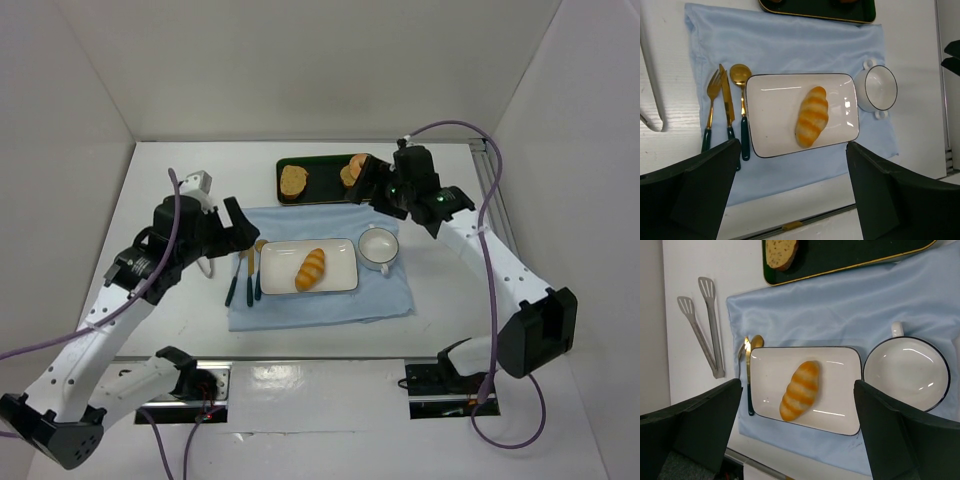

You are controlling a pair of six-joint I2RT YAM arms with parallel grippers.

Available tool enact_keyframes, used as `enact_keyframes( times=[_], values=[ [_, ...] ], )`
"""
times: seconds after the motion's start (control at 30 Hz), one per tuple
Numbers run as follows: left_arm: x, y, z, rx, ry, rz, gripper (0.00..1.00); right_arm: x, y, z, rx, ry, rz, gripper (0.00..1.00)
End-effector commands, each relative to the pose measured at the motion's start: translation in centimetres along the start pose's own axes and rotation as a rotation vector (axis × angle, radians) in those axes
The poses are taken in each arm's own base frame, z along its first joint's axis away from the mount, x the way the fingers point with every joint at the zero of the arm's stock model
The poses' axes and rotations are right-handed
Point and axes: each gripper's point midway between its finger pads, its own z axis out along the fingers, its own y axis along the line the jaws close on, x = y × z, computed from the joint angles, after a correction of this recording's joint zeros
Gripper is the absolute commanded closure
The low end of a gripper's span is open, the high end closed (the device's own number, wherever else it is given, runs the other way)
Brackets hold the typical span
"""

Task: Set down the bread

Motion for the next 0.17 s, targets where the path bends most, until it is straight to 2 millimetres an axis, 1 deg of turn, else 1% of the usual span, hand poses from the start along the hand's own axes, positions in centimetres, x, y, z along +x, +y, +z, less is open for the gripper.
enact_keyframes(
  times=[0.0, 0.03, 0.07, 0.1, 0.13],
  values=[
    [-0.18, -1.22, -1.34, 0.049, -0.013, -0.026, 0.0, 0.03, 0.47, -1.15, -0.006, -0.025, -0.002, 0.0],
    [-0.18, -1.22, -1.35, 0.049, -0.013, -0.026, 0.0, -0.13, 0.61, -1.45, -0.011, -0.032, -0.002, 0.0],
    [0.24, -1.38, -1.42, 0.051, 0.002, -0.028, 0.0, 0.27, 0.28, -1.27, -0.004, -0.023, -0.001, 0.0],
    [0.34, -1.51, -1.45, 0.059, 0.007, -0.028, 0.0, 0.17, 0.16, -1.25, 0.003, -0.028, -0.001, 0.0],
    [0.52, -1.75, -1.5, 0.067, 0.013, -0.023, 0.0, 0.2, 0.6, -1.65, -0.01, -0.033, -0.007, 0.0]
  ],
)
